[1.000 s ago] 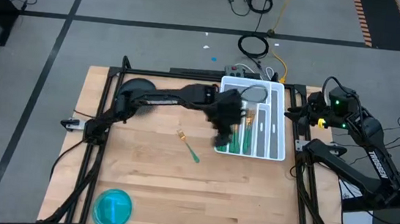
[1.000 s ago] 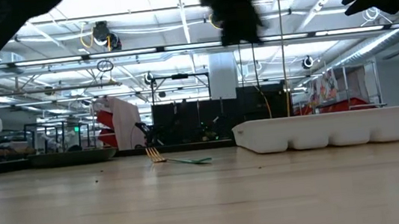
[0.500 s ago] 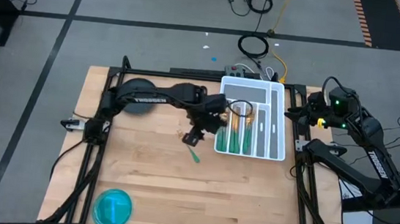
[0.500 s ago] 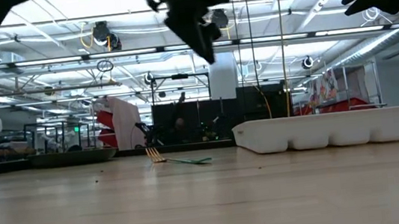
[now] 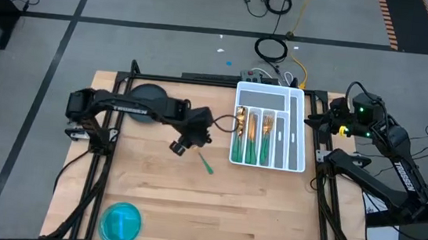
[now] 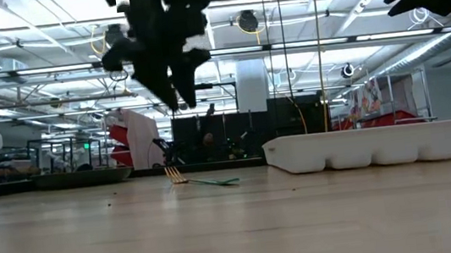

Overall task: Sort silverware
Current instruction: Put the green fork on the silverware organizer

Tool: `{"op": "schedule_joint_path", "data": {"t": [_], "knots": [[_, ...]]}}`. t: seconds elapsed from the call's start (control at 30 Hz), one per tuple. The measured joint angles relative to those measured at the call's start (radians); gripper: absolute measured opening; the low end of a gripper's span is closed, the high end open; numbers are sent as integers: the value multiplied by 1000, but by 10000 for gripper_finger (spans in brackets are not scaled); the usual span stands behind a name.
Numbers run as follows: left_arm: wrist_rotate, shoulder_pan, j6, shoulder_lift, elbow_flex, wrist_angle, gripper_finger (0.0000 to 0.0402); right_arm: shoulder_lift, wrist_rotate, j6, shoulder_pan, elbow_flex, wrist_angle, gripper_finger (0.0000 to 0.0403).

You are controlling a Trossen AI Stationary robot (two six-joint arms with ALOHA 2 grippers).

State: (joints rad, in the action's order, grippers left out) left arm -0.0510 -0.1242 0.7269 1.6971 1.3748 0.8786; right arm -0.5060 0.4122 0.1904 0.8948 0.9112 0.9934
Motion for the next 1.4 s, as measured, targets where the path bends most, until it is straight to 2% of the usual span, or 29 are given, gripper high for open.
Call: {"op": "schedule_joint_path", "data": {"t": [0.2, 0.33, 0.6, 0.93, 1.07, 1.23, 1.3, 1.4], "knots": [[11, 0, 97, 27, -159, -217, 187, 0, 1, 21, 0, 0, -34, 139], [7, 0, 103, 65, -195, -308, 187, 0, 0, 38, 0, 0, -55, 139], [-61, 0, 196, 153, -204, -302, 187, 0, -2, 60, 0, 0, -64, 139], [-119, -22, 207, 257, -199, -342, 183, 0, -22, 60, 0, 0, -63, 139], [-155, -39, 227, 293, -195, -324, 137, 0, -22, 60, 0, 0, -62, 139], [-168, -46, 226, 297, -195, -325, 28, 0, -22, 60, 0, 0, -62, 139], [-165, -45, 204, 297, -193, -326, 12, 0, -23, 60, 0, 0, -62, 139], [-157, -43, 163, 297, -193, -325, 11, 0, -22, 60, 0, 0, -62, 139]]}}
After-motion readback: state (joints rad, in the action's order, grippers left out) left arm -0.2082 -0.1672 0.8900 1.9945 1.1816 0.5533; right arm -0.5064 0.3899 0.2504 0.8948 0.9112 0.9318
